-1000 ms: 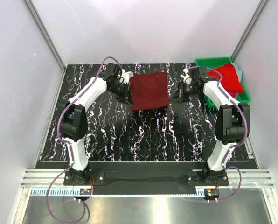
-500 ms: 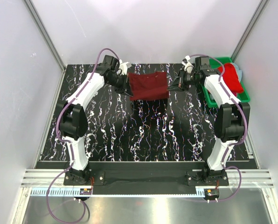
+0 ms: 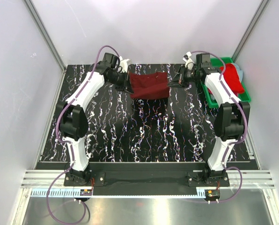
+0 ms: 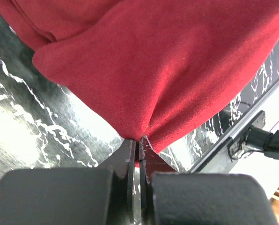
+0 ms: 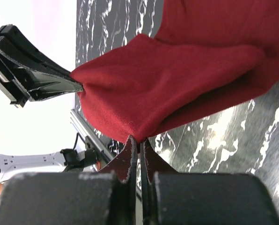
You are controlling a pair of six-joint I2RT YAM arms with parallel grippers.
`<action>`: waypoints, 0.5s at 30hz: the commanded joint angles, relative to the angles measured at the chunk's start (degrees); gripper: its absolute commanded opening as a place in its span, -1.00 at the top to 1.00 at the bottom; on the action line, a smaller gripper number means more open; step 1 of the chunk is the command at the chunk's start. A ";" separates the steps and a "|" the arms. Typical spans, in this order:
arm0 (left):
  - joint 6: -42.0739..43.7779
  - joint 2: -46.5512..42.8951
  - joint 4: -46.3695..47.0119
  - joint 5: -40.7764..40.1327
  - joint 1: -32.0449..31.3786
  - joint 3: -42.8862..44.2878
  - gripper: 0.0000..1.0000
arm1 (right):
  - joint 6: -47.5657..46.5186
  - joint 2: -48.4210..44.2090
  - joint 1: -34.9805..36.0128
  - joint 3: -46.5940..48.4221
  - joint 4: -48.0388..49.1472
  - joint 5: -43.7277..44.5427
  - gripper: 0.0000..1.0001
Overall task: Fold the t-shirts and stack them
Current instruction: Fold the tshirt
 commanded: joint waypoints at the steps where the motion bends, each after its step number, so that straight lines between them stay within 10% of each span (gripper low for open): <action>1: 1.25 1.59 1.70 -1.55 0.58 4.49 1.00 | 0.47 1.40 -0.38 4.38 3.03 -0.72 1.00; 15: 0.73 14.86 4.34 -0.76 2.77 13.45 1.00 | 0.55 16.32 -0.38 16.50 4.79 -0.37 1.00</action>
